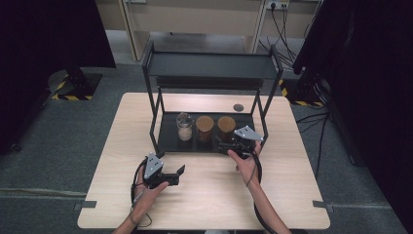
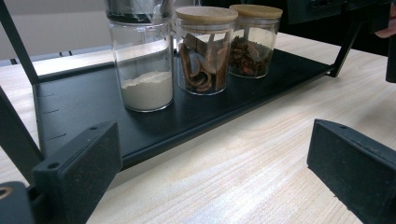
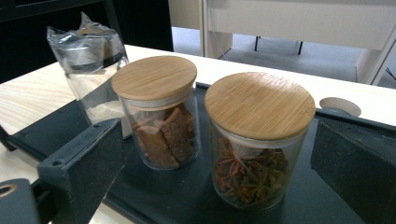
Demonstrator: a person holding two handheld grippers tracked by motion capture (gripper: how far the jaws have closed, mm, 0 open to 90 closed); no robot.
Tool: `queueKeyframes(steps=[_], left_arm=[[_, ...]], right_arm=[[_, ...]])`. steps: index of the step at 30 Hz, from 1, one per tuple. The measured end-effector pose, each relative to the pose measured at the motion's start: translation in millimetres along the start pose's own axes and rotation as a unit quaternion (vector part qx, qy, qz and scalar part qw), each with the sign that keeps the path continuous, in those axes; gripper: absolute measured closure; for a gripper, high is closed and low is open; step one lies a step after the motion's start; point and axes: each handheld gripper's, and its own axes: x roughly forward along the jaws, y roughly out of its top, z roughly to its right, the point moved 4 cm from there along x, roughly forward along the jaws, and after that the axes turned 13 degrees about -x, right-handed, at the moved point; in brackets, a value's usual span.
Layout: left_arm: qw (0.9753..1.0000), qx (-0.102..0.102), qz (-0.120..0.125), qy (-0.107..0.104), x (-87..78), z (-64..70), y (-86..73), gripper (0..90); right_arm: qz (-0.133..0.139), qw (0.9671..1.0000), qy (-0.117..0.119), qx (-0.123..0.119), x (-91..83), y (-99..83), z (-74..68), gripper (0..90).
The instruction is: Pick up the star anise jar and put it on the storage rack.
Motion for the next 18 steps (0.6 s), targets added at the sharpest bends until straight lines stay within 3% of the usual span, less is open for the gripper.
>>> queueKeyframes(steps=[18], left_arm=[[1.0000, 0.000, 0.000, -0.001, -0.1, 0.0, 0.0, 2.6]], right_arm=[[0.003, 0.9999, 0.010, -0.006, -6.9, -9.3, -12.8, 3.3]])
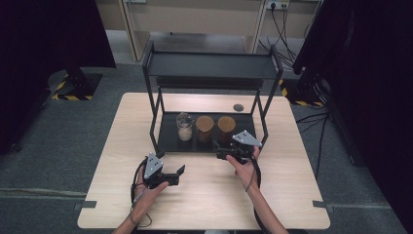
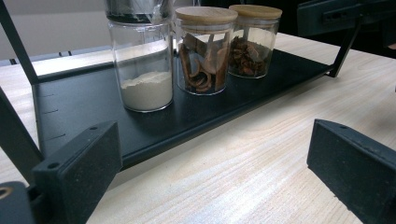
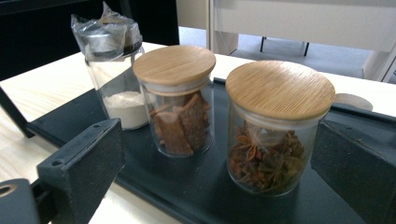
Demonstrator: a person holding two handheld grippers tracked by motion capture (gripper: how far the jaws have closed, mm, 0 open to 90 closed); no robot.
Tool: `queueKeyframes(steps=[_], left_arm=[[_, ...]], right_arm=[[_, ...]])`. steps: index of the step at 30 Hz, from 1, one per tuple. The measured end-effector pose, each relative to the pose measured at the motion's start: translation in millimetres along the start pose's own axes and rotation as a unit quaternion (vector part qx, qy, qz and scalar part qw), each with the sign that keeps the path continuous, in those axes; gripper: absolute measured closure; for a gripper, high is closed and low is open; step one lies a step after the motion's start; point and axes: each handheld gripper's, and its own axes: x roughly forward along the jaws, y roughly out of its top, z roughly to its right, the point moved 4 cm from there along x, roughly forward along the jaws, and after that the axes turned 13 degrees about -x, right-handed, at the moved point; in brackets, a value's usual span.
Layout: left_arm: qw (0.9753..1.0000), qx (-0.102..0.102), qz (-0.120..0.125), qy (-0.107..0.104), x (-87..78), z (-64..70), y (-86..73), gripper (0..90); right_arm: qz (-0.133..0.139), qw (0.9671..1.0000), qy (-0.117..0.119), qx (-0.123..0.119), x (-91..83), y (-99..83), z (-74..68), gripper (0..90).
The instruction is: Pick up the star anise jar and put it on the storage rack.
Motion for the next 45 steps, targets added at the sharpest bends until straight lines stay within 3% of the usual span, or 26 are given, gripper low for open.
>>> queueKeyframes(steps=[15, 45], left_arm=[[1.0000, 0.001, 0.001, 0.000, -0.1, 0.1, 0.0, 2.6], [1.0000, 0.001, 0.002, -0.001, -0.3, 0.2, 0.0, 2.6]], right_arm=[[-0.001, 1.0000, 0.006, -0.004, -5.2, -12.5, -6.5, 3.2], [0.007, 0.9999, 0.013, -0.003, -16.4, -17.1, -12.2, 3.2]])
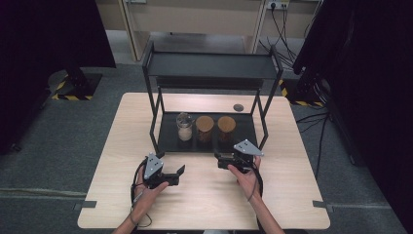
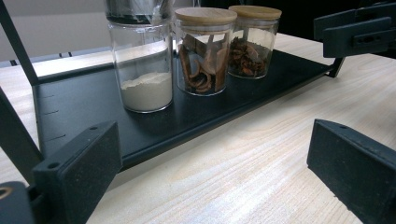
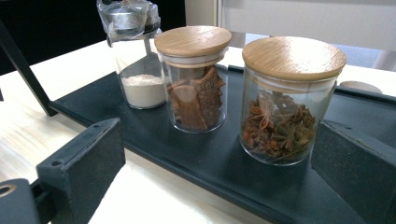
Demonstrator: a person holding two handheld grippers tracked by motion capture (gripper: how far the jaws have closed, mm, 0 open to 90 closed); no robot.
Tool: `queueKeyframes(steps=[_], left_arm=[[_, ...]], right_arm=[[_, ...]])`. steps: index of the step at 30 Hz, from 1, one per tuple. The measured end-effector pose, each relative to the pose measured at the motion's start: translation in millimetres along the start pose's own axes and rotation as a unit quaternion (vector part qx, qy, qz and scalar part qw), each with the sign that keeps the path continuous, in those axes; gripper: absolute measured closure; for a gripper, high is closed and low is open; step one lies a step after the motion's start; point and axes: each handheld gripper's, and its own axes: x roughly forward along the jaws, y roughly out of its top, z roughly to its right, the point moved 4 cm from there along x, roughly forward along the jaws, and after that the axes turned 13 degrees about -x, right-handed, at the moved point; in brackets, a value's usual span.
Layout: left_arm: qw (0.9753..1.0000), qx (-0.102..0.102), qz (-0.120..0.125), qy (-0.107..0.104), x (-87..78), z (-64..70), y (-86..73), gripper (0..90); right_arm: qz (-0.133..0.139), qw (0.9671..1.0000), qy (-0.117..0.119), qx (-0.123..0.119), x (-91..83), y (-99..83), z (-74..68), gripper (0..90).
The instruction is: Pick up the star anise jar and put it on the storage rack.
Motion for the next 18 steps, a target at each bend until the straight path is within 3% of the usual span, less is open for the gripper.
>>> queueKeyframes(steps=[18], left_arm=[[1.0000, 0.000, -0.001, 0.000, 0.2, 0.0, 0.0, 2.6]], right_arm=[[-0.001, 0.9999, 0.011, -0.003, -5.5, -5.3, -9.6, 3.2]])
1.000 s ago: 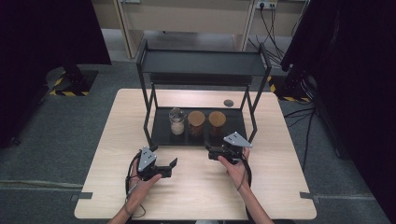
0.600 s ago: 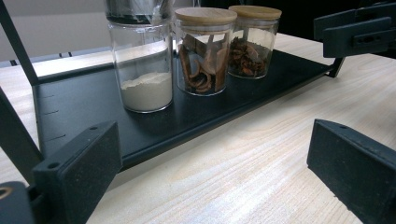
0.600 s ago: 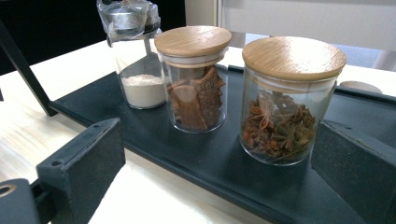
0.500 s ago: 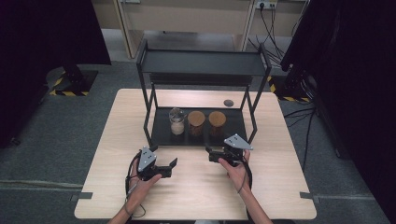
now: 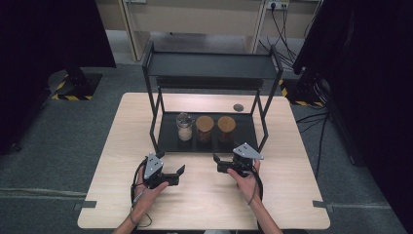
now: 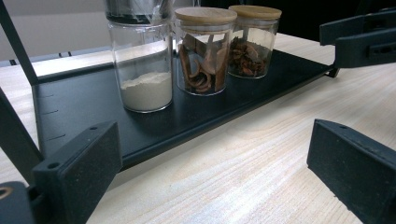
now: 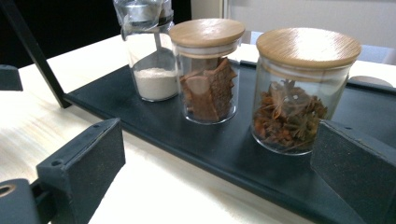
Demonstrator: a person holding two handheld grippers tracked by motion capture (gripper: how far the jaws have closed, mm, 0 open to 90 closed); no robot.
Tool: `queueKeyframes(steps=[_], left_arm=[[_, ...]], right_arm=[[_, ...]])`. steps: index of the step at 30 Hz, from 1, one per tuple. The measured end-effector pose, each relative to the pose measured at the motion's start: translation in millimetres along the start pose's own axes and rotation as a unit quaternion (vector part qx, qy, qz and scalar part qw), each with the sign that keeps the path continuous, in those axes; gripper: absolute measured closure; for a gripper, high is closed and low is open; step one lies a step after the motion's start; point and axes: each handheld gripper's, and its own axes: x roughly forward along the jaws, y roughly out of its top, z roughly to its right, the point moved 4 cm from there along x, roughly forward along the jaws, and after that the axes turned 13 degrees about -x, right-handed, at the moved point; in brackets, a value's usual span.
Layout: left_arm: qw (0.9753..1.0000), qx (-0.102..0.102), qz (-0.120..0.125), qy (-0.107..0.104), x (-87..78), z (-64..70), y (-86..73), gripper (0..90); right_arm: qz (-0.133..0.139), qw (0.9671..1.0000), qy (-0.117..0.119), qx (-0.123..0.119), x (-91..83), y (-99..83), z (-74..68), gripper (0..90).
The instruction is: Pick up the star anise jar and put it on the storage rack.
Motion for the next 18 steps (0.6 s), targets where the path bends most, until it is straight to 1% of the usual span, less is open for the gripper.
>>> queueKeyframes(steps=[18], left_arm=[[1.0000, 0.001, -0.001, 0.000, 0.2, 0.1, 0.0, 2.6]], right_arm=[[-0.004, 1.0000, 0.008, -0.004, -5.6, -7.1, -8.2, 3.3]])
